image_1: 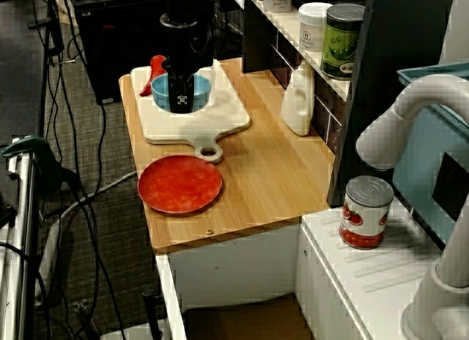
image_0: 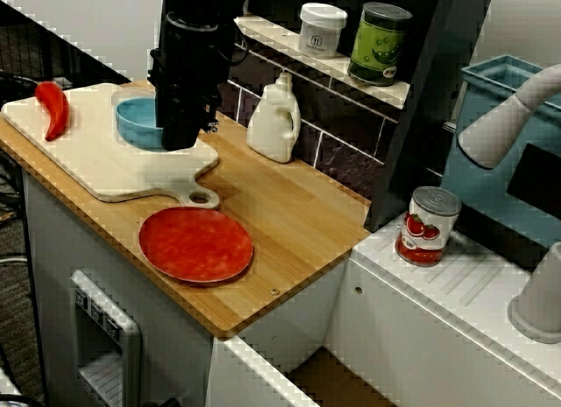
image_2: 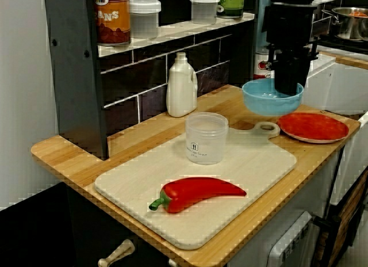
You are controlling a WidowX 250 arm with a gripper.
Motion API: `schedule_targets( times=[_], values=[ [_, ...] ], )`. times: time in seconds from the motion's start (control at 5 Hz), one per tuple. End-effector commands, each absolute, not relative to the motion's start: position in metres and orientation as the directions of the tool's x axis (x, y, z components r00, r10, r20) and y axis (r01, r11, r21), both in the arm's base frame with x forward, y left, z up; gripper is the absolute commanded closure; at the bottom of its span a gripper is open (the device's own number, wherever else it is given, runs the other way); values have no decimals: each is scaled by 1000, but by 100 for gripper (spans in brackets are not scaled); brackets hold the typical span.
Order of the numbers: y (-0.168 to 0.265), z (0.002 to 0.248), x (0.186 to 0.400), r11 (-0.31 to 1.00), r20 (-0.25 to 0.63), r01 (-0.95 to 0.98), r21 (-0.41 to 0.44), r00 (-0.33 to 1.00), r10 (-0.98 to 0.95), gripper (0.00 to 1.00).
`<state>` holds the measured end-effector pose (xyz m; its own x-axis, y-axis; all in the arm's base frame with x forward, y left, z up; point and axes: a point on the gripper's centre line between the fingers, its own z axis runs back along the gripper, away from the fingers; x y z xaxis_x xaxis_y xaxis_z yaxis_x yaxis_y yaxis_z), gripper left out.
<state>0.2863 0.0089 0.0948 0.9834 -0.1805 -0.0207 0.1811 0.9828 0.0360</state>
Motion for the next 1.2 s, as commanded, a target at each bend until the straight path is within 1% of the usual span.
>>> schedule_targets(
  times=[0.0,0.4,0.6,0.8,1.0],
  values=[
    [-19,116,267,960,62,269,71,960,-274,100],
    [-47,112,231,923,74,372,99,922,-380,100],
    [-59,109,219,902,69,417,107,902,-425,100],
    [-75,112,208,873,45,477,98,875,-483,100],
    [-88,111,204,849,57,515,113,850,-524,100]
  ],
)
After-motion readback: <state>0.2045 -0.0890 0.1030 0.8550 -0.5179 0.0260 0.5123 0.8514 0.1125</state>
